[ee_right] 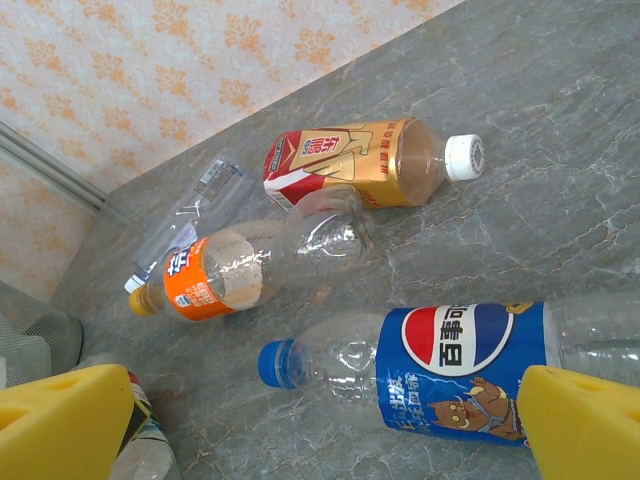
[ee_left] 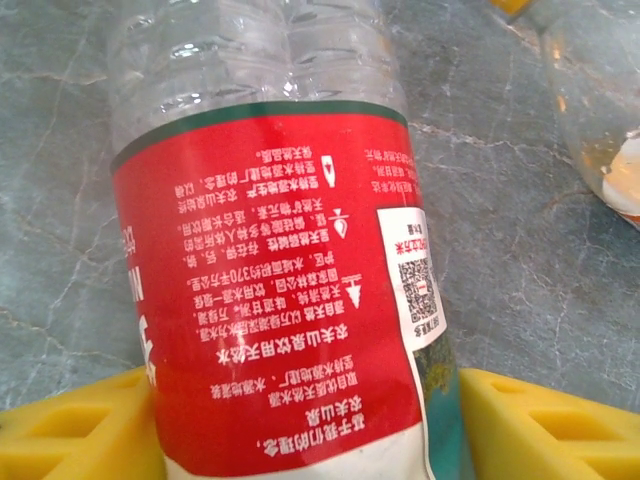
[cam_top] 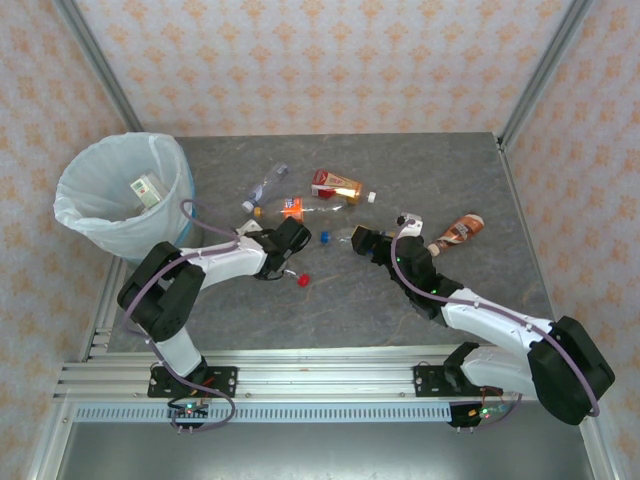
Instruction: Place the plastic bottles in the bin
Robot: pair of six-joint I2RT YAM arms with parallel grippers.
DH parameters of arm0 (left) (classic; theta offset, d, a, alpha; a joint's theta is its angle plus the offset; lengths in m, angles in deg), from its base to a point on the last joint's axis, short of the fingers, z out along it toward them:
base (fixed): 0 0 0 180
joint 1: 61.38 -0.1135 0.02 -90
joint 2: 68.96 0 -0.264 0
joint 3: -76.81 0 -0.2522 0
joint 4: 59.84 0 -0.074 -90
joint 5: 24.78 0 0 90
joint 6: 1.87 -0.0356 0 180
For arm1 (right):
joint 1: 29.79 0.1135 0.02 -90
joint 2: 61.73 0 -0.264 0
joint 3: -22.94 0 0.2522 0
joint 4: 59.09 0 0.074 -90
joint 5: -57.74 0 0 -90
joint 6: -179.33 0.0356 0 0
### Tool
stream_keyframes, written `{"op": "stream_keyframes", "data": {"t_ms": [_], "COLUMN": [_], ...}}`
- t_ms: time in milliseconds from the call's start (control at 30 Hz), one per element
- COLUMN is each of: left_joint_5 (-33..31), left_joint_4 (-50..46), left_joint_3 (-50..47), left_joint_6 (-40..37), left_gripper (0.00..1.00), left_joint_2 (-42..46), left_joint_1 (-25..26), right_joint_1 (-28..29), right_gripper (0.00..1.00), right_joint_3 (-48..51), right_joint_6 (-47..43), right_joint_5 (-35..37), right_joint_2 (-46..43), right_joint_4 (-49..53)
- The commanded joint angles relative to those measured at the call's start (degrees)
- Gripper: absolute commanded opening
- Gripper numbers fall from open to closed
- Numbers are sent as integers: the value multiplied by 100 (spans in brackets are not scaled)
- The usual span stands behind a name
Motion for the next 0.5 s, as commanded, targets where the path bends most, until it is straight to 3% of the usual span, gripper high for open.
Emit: {"op": "stream_keyframes", "data": {"t_ms": [0,200,333,467], "left_joint_5": [35,22,197,354], "left_joint_4": [256,-26,-204,-262], "left_joint_3": [15,247,86,-215], "left_joint_6": [-991,-2297,-2712,-2951], "left_gripper": [68,69,69,81], "left_joint_2": [-120,21,206,449], "left_joint_1": [58,485,588,583], "right_joint_1": [-21,-16,-20,-14], "right_gripper": [99,99,99,99], "right_joint_3": [-153,-136,-148,-158], "right_joint_6": [47,50,13,-28], "right_joint_5": [-19,1,10,15], "right_joint_2": [-51,-53,-44,-33], "right_joint_4": [130,135,147,165]}}
